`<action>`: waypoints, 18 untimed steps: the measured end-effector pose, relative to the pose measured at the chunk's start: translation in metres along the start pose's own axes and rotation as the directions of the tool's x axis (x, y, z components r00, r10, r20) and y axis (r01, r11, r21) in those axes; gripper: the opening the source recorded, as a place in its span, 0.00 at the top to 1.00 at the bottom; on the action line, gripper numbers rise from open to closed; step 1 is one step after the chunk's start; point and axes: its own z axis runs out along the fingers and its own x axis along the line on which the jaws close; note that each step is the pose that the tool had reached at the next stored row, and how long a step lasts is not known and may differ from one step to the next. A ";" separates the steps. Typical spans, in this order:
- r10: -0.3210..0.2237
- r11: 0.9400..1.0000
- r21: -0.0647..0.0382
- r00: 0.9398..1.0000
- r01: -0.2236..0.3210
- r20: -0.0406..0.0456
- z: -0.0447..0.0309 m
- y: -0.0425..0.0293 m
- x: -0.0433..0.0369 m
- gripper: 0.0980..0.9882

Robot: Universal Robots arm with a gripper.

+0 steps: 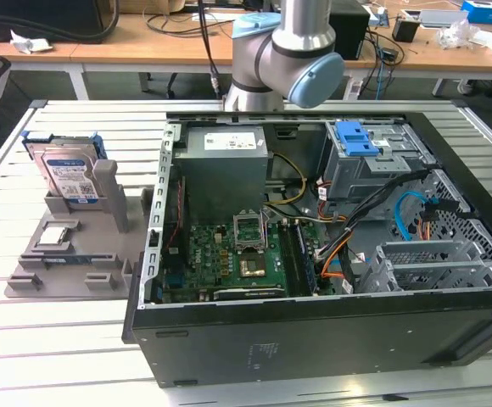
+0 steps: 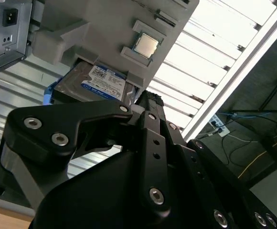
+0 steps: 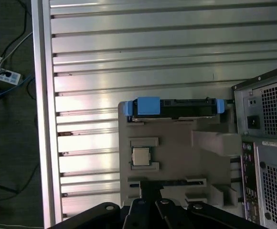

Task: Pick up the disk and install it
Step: 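Reach for the disk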

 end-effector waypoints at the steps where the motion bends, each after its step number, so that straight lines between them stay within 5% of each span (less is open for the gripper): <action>1: 0.000 1.000 0.000 1.000 0.000 0.000 0.0000 -0.0002 0.0026 0.99; 7: 0.000 1.000 0.002 1.000 0.000 0.000 0.0007 0.0032 0.0104 0.99; 11: 0.000 1.000 0.013 1.000 0.000 0.001 0.0025 0.0168 0.0032 0.99; 18: -0.001 1.000 0.029 1.000 0.001 0.002 0.0056 0.0264 -0.0052 0.99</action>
